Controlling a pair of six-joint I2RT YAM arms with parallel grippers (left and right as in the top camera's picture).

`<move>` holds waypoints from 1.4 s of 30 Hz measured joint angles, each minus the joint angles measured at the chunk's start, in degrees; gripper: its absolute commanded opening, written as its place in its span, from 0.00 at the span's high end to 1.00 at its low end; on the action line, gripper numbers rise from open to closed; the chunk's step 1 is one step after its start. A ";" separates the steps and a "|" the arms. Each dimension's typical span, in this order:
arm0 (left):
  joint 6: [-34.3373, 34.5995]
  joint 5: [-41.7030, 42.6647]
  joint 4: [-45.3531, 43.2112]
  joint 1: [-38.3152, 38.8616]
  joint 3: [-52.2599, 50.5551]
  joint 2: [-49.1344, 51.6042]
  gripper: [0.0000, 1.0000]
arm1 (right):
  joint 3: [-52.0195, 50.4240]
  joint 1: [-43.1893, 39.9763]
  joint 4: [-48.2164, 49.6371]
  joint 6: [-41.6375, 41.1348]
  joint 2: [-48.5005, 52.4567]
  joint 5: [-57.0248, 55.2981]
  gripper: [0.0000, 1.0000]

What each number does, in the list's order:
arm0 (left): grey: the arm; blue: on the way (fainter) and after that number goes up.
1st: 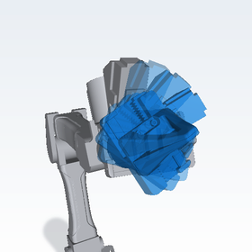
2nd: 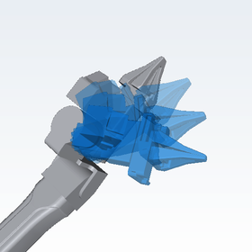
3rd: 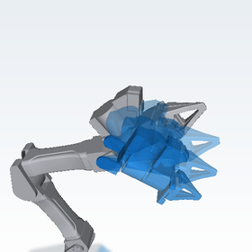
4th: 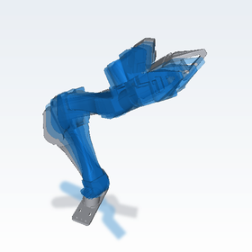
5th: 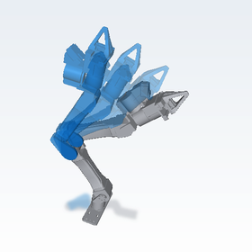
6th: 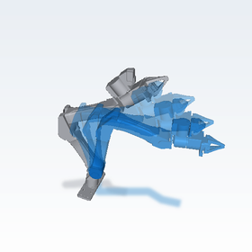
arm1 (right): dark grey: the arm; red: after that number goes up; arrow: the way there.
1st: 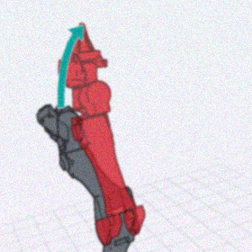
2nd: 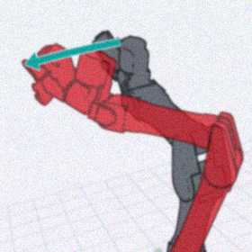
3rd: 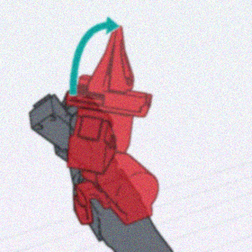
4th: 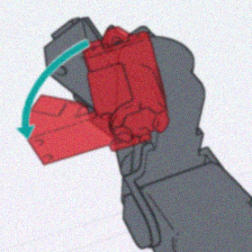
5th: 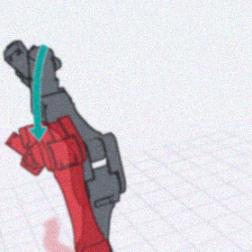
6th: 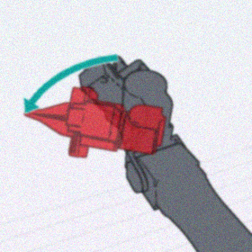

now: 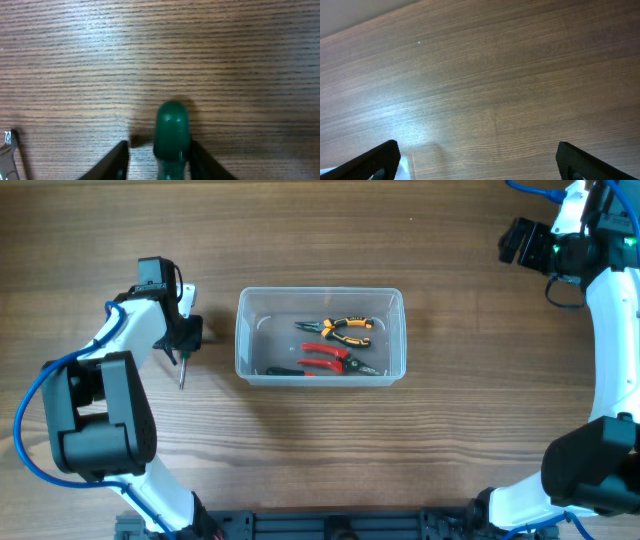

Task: Pack container
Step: 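Move the left gripper down onto the green-handled screwdriver and grasp it, then carry the green screwdriver into the container and release it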

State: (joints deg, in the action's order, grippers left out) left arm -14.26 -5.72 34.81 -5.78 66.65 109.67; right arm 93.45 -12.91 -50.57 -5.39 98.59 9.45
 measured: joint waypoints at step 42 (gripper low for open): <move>-31.85 1.77 35.78 40.87 34.64 4.37 0.96 | -0.02 0.00 0.02 0.00 0.00 0.20 0.00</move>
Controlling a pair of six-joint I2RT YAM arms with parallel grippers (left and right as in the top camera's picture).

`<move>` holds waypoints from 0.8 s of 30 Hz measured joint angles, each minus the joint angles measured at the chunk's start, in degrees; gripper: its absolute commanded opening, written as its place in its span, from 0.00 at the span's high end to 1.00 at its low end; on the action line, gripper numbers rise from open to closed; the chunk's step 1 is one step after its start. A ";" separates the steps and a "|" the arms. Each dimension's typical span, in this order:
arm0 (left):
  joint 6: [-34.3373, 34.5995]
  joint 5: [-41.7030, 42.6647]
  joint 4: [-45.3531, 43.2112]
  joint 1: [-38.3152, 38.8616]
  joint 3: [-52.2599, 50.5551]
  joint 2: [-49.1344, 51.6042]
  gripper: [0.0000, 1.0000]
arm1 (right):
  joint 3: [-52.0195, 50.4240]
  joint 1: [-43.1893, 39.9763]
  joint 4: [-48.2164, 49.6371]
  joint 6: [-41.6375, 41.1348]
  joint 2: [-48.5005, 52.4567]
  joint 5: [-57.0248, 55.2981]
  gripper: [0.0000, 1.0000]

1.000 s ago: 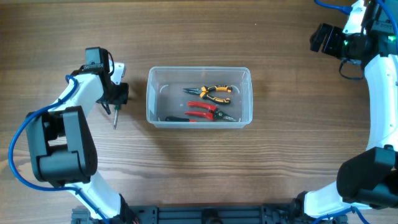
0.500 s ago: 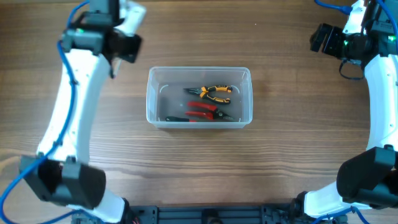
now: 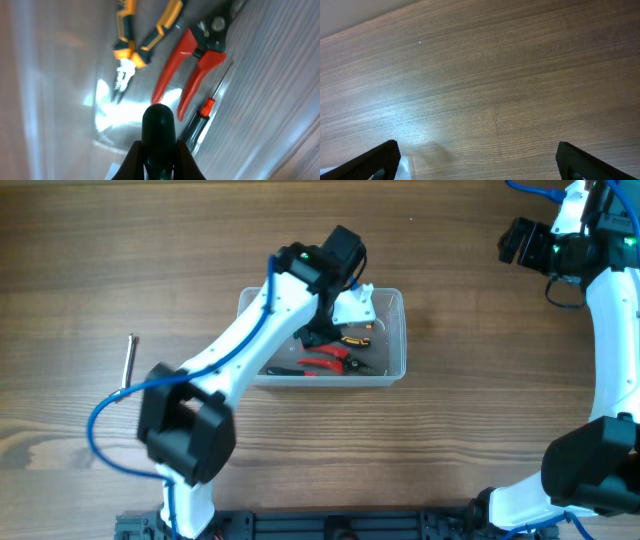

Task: Pack container
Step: 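Carry the green screwdriver into the container and release it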

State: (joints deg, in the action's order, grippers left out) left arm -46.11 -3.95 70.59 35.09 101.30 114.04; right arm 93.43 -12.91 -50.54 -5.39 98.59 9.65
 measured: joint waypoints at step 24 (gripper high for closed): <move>6.25 1.44 -1.55 -8.70 0.02 4.61 0.52 | 0.00 0.00 0.00 0.00 0.00 0.00 0.00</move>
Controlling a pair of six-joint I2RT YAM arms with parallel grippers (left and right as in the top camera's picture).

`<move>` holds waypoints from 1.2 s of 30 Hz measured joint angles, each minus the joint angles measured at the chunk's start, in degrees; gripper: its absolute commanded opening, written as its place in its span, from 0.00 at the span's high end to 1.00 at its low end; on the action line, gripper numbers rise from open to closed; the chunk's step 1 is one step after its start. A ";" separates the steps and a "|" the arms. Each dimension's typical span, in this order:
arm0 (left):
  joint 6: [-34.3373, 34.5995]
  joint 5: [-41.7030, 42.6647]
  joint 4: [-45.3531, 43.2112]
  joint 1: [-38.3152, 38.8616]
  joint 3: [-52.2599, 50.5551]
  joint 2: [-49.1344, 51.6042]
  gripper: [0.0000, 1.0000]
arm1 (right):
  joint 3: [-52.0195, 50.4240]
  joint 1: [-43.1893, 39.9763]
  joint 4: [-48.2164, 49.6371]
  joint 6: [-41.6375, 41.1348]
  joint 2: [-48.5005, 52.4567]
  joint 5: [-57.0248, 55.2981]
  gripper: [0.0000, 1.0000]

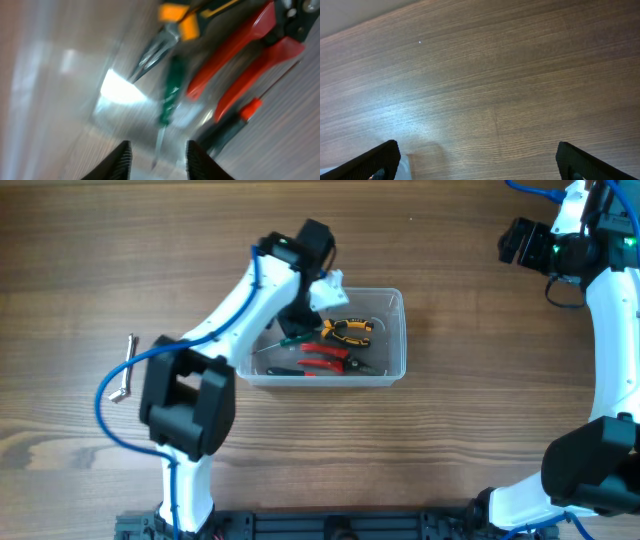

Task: Pack container
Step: 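Carry the green screwdriver into the container and release it, then grasp the silver hex key with the left gripper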

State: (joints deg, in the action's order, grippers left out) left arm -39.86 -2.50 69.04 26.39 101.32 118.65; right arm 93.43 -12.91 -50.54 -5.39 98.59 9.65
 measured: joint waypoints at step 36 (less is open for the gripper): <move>15.41 0.55 -3.52 -50.66 0.31 12.68 0.54 | 0.02 0.00 0.00 0.00 0.00 0.44 0.00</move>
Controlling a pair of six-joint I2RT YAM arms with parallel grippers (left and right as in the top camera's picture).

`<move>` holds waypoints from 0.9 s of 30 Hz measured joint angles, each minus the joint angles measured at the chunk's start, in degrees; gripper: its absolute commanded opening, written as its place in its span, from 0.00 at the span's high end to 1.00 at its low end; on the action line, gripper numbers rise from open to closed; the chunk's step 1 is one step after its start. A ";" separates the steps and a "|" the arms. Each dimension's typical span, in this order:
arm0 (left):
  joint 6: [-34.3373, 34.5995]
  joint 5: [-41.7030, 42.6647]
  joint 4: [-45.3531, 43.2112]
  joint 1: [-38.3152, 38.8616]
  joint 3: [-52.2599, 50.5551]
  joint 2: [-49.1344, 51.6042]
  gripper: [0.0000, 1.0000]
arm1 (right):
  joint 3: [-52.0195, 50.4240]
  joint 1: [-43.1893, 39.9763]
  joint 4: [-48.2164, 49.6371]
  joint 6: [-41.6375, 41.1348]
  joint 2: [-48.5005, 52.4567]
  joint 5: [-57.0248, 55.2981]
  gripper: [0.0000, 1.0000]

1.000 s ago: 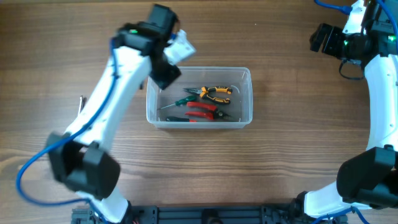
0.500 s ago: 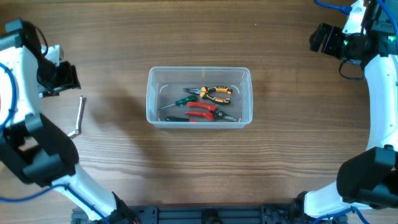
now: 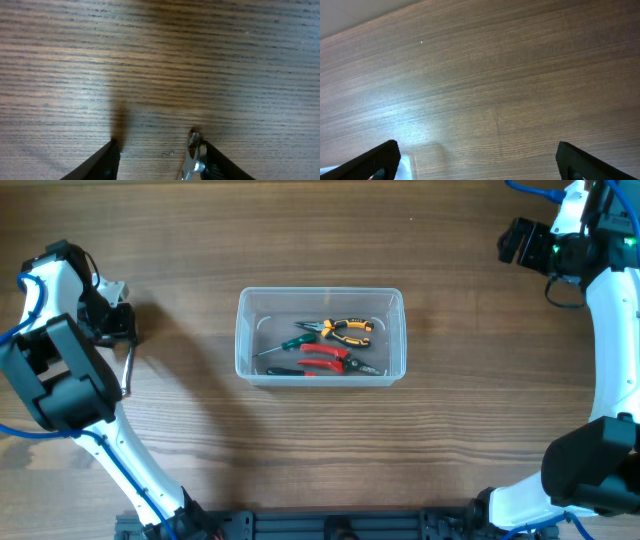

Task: Pack container
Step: 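Grasp the silver hex key with the left gripper, then place the hex key into the container and open the left gripper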

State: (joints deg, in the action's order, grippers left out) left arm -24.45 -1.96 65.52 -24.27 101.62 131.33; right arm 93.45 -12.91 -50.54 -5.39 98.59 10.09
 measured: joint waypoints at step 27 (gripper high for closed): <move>-3.56 0.92 6.69 21.31 -1.18 -21.16 0.96 | -0.02 0.00 0.00 0.00 0.00 0.00 0.00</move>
State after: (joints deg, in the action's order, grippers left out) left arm -28.01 -1.04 72.20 -2.96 100.44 110.17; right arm 93.43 -12.91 -50.54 -5.39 98.59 10.09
